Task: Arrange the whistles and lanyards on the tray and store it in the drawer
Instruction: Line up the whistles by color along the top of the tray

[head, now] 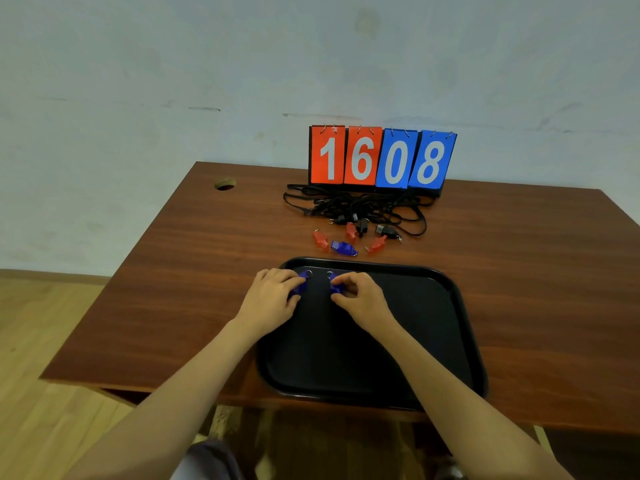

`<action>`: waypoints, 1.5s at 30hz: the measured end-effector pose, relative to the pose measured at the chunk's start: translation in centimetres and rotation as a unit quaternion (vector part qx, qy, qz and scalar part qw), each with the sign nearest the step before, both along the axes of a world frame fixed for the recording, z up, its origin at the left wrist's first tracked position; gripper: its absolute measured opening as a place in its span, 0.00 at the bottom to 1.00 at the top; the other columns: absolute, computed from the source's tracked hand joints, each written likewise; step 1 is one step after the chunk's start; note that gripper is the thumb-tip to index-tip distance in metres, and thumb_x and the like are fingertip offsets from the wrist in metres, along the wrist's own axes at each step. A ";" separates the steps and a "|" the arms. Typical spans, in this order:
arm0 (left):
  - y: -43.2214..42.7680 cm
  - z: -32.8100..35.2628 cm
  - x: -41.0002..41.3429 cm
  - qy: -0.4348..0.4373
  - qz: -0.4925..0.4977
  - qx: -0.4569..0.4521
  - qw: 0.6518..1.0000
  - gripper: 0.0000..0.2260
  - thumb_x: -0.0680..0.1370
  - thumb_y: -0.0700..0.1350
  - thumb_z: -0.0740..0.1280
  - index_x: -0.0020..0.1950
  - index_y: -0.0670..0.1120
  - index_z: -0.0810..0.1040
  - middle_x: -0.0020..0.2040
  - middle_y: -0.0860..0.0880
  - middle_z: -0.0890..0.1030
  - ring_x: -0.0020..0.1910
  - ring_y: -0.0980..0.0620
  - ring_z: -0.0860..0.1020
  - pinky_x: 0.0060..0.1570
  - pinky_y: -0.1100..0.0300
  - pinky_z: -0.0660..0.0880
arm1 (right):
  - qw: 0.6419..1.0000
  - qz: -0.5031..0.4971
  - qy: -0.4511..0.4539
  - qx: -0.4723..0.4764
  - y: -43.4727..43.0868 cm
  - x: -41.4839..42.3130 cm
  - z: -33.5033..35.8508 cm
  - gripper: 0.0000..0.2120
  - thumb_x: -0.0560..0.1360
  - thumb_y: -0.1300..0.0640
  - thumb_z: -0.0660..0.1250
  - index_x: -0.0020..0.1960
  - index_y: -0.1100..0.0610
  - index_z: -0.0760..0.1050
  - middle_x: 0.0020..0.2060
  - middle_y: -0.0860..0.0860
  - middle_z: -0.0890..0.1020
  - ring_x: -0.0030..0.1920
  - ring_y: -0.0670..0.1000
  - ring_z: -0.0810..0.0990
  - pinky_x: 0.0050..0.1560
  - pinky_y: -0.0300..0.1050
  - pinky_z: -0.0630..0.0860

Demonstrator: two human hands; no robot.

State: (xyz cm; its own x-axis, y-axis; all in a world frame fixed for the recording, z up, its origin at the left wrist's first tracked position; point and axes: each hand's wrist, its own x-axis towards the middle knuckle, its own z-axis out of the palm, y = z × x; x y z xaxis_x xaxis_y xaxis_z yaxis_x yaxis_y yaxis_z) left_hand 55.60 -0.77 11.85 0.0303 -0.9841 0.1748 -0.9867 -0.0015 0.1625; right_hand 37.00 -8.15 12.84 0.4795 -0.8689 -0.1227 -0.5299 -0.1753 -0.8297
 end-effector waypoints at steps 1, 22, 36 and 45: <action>0.0 -0.1 0.1 -0.022 -0.004 0.001 1.000 0.16 0.75 0.44 0.68 0.63 0.49 0.77 0.60 0.50 0.79 0.62 0.49 0.75 0.68 0.48 0.62 | 1.000 0.007 0.004 -0.002 0.0 0.1 -0.1 0.14 0.72 0.62 0.70 0.56 0.52 0.75 0.56 0.47 0.72 0.51 0.43 0.75 0.46 0.31 0.71; -1.0 0.3 -1.3 -0.070 0.065 0.035 0.995 0.17 0.80 0.42 0.58 0.69 0.47 0.71 0.63 0.46 0.73 0.68 0.46 0.66 0.72 0.41 0.43 | 0.986 -0.005 0.109 -0.123 -0.4 4.0 -1.5 0.24 0.74 0.52 0.69 0.69 0.50 0.68 0.55 0.49 0.77 0.58 0.48 0.73 0.58 0.43 0.71; -0.8 1.9 -2.2 -0.034 0.074 0.065 0.995 0.18 0.78 0.44 0.59 0.69 0.44 0.69 0.65 0.45 0.71 0.69 0.45 0.65 0.72 0.39 0.46 | 0.986 0.039 0.113 -0.115 -0.4 4.0 -1.6 0.29 0.73 0.56 0.70 0.71 0.51 0.65 0.64 0.51 0.72 0.66 0.51 0.69 0.66 0.46 0.68; -4.3 3.6 -4.3 0.004 0.032 0.005 0.999 0.18 0.76 0.41 0.60 0.66 0.44 0.71 0.63 0.45 0.72 0.60 0.45 0.70 0.56 0.55 0.68 | 0.965 -0.074 0.062 -0.242 -3.9 -0.7 0.6 0.17 0.76 0.62 0.64 0.64 0.58 0.72 0.59 0.54 0.75 0.62 0.52 0.71 0.61 0.43 0.70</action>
State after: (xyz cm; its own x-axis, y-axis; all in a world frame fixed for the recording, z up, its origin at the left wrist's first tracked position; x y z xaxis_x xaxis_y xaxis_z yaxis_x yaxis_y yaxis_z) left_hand 51.35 -5.06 15.42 0.0952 -0.9816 0.1654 -0.9833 -0.0668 0.1693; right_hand 36.29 -12.05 13.43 0.3530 -0.8968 0.2668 -0.6688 -0.4413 -0.5984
